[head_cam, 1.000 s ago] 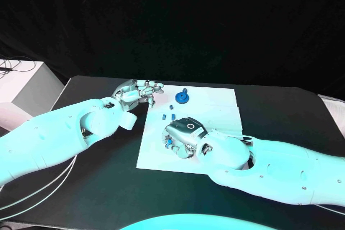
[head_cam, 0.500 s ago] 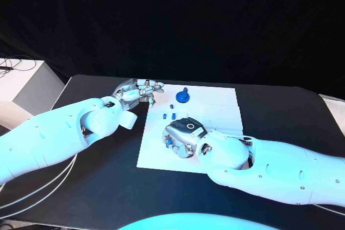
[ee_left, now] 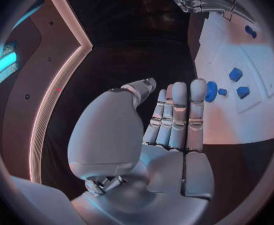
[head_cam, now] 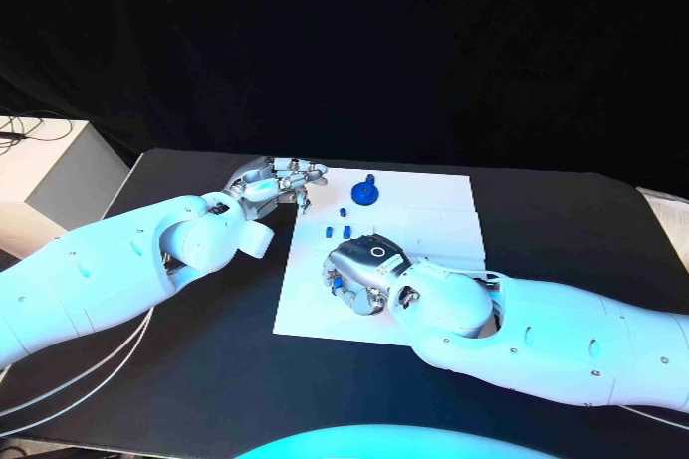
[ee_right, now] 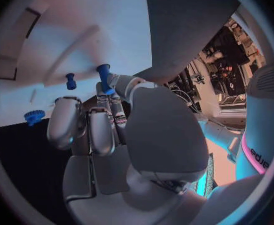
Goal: Assemble the parts on the task board
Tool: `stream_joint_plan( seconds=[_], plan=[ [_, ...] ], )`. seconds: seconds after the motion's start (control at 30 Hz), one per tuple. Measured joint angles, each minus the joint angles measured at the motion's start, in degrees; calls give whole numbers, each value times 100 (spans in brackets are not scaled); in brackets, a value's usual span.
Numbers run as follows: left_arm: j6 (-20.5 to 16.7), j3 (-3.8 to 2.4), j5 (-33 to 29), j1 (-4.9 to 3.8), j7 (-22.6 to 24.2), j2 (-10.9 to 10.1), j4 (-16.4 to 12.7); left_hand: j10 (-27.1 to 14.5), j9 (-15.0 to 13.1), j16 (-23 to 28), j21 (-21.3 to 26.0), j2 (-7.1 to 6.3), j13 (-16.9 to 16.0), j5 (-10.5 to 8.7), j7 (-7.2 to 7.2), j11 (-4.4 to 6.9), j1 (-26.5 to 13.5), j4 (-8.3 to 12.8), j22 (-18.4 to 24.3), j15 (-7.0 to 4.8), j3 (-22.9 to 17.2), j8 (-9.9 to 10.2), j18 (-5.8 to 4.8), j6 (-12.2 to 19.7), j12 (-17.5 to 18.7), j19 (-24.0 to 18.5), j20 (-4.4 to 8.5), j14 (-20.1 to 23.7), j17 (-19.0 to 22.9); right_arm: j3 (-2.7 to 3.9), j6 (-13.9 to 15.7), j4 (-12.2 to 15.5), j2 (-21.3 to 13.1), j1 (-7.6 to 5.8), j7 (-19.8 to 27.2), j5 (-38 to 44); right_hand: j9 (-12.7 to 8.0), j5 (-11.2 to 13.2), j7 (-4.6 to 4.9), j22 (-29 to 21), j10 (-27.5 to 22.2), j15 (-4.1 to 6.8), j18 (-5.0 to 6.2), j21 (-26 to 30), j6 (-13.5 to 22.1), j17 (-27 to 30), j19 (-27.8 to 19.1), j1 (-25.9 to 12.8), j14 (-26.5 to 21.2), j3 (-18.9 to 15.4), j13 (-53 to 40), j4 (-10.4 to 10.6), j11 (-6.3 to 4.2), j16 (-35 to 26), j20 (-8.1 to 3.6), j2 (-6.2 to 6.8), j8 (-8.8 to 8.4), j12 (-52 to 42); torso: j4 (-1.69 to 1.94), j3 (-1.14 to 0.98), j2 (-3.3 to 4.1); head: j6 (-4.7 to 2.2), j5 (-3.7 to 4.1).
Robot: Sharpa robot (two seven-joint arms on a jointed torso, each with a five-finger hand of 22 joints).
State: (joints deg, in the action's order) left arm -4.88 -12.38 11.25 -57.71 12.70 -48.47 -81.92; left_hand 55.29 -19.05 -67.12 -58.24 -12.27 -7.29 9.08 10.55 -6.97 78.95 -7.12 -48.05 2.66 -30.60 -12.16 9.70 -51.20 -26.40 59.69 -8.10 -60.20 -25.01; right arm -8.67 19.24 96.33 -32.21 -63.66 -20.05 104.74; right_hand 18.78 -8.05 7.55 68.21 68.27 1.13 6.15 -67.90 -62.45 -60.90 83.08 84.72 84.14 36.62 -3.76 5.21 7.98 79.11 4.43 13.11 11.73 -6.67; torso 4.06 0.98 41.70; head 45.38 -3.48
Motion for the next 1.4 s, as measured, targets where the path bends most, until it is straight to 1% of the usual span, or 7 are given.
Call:
stream_joint_plan(
  seconds=[0.3, 0.57, 0.8, 0.83, 1.03, 1.3, 1.4],
  plan=[
    [8, 0, 5, 0, -8, -5, -4, 0, 0, 0, 0, 0, 0, 0, 0, 0, 0, -17, 0, 0, 17, 0, 0, 0, 0, 0, 0, 0, -10, 6, 3, -66, 57, 17, 17, 34, 1, 0, 0, -4, 4, 0, 0, 0, 0, 24, -2, -45, 0, -8, -168, -8, 4, 0, -2, 16, 0, 0, -1, 2, 0, 13, -11],
    [11, 0, 15, 0, -14, -16, -8, 0, 0, 0, 0, 0, 0, 0, 0, 0, 0, -17, 0, 0, 17, 0, 0, 0, 0, 0, 0, 0, -10, -5, -16, -121, 74, 20, 85, 37, 6, -54, 79, -36, 31, -1, 1, 32, 143, 79, -43, -228, 0, -7, -157, -40, 27, 0, 0, 61, -35, 163, -3, 2, -1, 27, -26],
    [15, 0, 30, 0, -19, -25, -9, -21, 0, 0, 26, 0, 0, 0, 0, 21, 0, -17, 15, 0, 17, 0, 0, 0, 0, 0, 0, 0, -10, -14, -53, -148, 40, 20, 148, 13, -1, -220, 132, -36, 109, -39, 1, 66, 297, 99, -63, -437, -4, -42, -113, -6, -135, 0, 21, 182, -111, 271, -7, 1, -4, 38, -30],
    [16, 0, 32, 0, -20, -25, -9, -21, 0, 0, 26, 0, 0, 0, 0, 21, 0, -17, 15, 0, 17, 0, 0, 0, 0, 0, 0, 0, -9, -14, -55, -151, 35, 20, 157, 8, -1, -227, 138, -42, 160, -42, 1, 66, 303, 104, -75, -453, -2, -42, -96, -5, -209, 0, 32, 198, -124, 291, -8, 1, -4, 38, -30],
    [23, 0, 44, 0, -25, -25, -6, -21, 0, 0, 26, 0, 0, 0, 0, 21, 0, -16, 15, 0, 17, 0, 0, 0, 0, 0, 0, 0, -9, -21, -48, -153, 13, 19, 190, -30, -11, -225, 146, -116, -11, -96, 1, 179, 435, 167, -115, -575, -14, -91, -37, 39, -305, -23, 72, 261, -201, 294, -10, -2, -4, 39, -27],
    [32, 0, 52, 0, -31, -26, -2, -21, 0, 23, 26, 0, 0, 0, 0, 21, 0, -16, 15, 0, 16, 0, 0, 0, 0, 0, 0, 0, -11, -56, -34, -162, 0, 55, 229, -94, -65, -13, 174, -645, -749, -155, 2, 791, 709, 500, -258, -590, -73, -509, 3, 30, -188, -222, 173, 276, -372, 281, -7, -2, -4, 32, -18],
    [35, 0, 54, 0, -34, -27, -1, -21, 0, 23, 26, 0, 0, 0, 0, 21, 0, -16, 15, 0, 17, 0, 0, 0, 0, 0, 0, 0, -14, -60, -28, -163, -1, 62, 243, -118, -120, -13, 174, -830, -1123, -175, 2, 1025, 765, 570, -279, -384, -93, -1052, 7, 70, -154, -247, 194, 70, -479, 281, -7, -2, -4, 29, -17]
  ],
)
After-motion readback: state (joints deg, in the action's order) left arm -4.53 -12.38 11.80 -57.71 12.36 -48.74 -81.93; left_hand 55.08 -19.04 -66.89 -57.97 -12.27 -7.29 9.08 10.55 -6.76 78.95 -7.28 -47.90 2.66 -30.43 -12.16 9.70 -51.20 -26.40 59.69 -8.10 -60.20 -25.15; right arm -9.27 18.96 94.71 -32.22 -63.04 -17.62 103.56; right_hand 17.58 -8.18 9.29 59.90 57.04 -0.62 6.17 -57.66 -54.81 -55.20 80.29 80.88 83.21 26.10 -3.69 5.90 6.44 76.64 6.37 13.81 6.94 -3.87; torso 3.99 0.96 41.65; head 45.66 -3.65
